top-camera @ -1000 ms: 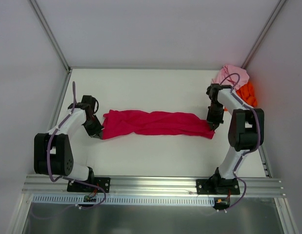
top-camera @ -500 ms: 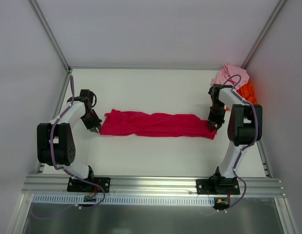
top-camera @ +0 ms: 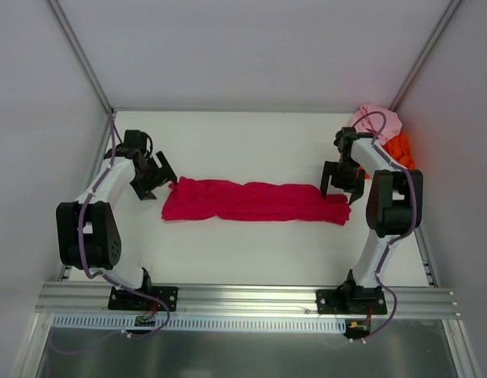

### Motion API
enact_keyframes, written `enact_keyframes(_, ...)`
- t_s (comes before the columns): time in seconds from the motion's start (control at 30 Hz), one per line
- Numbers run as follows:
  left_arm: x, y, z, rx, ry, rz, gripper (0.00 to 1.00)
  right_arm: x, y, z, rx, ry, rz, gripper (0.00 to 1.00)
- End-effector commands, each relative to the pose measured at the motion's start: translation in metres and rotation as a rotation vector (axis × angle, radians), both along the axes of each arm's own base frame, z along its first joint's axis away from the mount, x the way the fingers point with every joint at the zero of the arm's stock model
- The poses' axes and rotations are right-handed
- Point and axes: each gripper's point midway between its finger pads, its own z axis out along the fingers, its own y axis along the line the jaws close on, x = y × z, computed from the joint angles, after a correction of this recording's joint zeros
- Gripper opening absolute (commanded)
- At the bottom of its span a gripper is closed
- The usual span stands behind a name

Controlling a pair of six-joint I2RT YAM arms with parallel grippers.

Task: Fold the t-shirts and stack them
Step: Fold the other side of the tshirt into a rectangle

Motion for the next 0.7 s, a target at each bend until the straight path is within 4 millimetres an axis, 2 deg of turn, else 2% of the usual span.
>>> enact_keyframes(0.0,0.044,-0.016,0.047,-0.067,-0.196,-0.057,0.83,0.026,0.024,0.035,0.092,-0.142,0.042,0.85)
enact_keyframes(0.1,0.059,-0.035,0.073,-0.099,-0.283,-0.123,0.8,0.031,0.038,0.042,0.143,-0.159,0.109,0.79)
enact_keyframes(0.17,0.062,-0.049,0.089,-0.154,-0.356,-0.16,0.75,0.035,0.041,0.052,0.145,-0.183,0.129,0.73)
enact_keyframes(0.27,0.058,-0.066,0.097,-0.214,-0.378,-0.202,0.59,0.037,0.045,0.061,0.149,-0.208,0.146,0.72)
enact_keyframes(0.33,0.055,-0.072,0.095,-0.241,-0.356,-0.214,0.47,0.037,0.046,0.064,0.146,-0.209,0.155,0.72)
enact_keyframes(0.37,0.051,-0.08,0.093,-0.269,-0.341,-0.229,0.31,0.04,0.046,0.068,0.135,-0.221,0.16,0.72)
enact_keyframes(0.47,0.04,-0.093,0.087,-0.292,-0.312,-0.25,0.09,0.044,0.047,0.076,0.134,-0.235,0.172,0.71)
enact_keyframes(0.5,0.038,-0.096,0.085,-0.294,-0.307,-0.253,0.06,0.045,0.047,0.077,0.139,-0.236,0.174,0.71)
enact_keyframes(0.6,0.029,-0.107,0.069,-0.301,-0.264,-0.281,0.0,0.043,0.058,0.082,0.196,-0.239,0.18,0.59)
enact_keyframes(0.63,0.025,-0.107,0.061,-0.3,-0.242,-0.278,0.0,0.042,0.062,0.083,0.213,-0.236,0.179,0.47)
enact_keyframes(0.67,0.026,-0.108,0.058,-0.304,-0.24,-0.278,0.0,0.041,0.067,0.083,0.229,-0.232,0.182,0.4)
